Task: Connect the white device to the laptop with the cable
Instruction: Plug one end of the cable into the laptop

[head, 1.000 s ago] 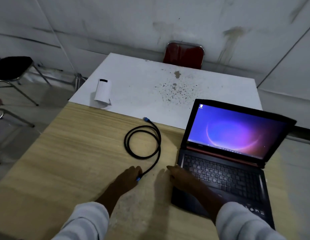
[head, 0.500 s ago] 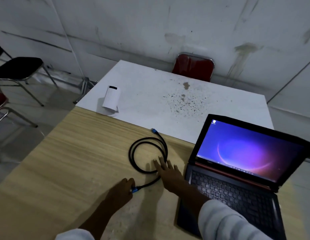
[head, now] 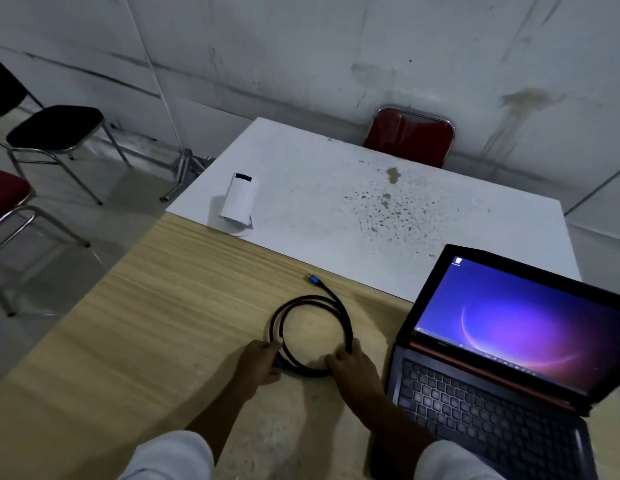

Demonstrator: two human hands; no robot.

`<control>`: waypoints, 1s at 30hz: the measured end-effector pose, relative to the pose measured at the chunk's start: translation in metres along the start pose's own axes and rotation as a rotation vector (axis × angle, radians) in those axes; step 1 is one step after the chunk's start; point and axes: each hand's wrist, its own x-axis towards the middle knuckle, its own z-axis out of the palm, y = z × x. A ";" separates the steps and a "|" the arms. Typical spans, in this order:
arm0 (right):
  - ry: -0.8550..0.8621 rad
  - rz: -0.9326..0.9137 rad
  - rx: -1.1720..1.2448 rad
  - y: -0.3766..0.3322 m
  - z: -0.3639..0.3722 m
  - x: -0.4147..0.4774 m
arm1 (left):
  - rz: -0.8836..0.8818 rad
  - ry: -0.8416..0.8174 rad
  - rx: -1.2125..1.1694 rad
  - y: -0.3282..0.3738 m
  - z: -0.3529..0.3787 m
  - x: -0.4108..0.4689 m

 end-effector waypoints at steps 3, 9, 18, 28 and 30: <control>-0.020 0.033 0.026 -0.005 0.001 -0.002 | -0.039 -0.009 -0.007 0.009 0.013 0.002; -0.114 -0.025 0.376 0.002 -0.015 -0.005 | 0.102 -0.185 -0.085 0.023 0.010 0.001; 0.105 0.039 0.668 0.047 -0.083 0.011 | 0.985 0.189 0.528 0.133 -0.020 -0.027; -0.009 0.134 0.691 0.067 -0.061 -0.026 | 0.959 -0.171 1.739 0.050 0.052 -0.039; -0.036 0.159 0.691 0.070 -0.053 -0.035 | 0.884 -0.267 1.774 0.030 0.064 -0.039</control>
